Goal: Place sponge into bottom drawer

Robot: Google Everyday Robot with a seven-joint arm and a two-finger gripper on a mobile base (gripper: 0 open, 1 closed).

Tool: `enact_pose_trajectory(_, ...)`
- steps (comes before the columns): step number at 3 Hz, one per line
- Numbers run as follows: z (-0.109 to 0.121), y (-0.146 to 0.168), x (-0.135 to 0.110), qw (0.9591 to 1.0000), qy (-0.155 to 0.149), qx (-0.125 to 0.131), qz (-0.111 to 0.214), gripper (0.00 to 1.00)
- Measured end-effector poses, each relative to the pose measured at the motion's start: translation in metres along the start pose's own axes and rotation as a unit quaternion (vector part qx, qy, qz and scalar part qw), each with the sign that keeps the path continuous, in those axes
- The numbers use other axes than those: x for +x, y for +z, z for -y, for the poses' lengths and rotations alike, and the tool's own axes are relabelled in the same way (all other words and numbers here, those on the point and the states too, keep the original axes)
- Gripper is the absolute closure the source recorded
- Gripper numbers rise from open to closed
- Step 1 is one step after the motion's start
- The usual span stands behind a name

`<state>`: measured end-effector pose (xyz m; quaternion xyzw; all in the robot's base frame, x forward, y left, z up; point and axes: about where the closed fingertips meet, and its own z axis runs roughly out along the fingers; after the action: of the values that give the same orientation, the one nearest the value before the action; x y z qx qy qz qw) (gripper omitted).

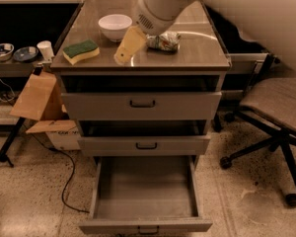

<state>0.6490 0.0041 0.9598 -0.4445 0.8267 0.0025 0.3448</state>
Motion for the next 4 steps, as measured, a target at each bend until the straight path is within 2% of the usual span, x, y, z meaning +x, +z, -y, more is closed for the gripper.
enact_pose_trajectory(1, -0.001, 0.003, -0.010, 0.9997, 0.020, 0.011, 0.003, 0.00)
enact_pose_trajectory(2, -0.001, 0.003, -0.010, 0.9997, 0.020, 0.011, 0.003, 0.00)
enact_pose_trajectory(3, 0.001, 0.029, -0.023, 0.9982, 0.059, 0.008, -0.007, 0.00)
enact_pose_trajectory(4, -0.006, 0.076, -0.054, 0.9920, 0.125, -0.009, -0.009, 0.00)
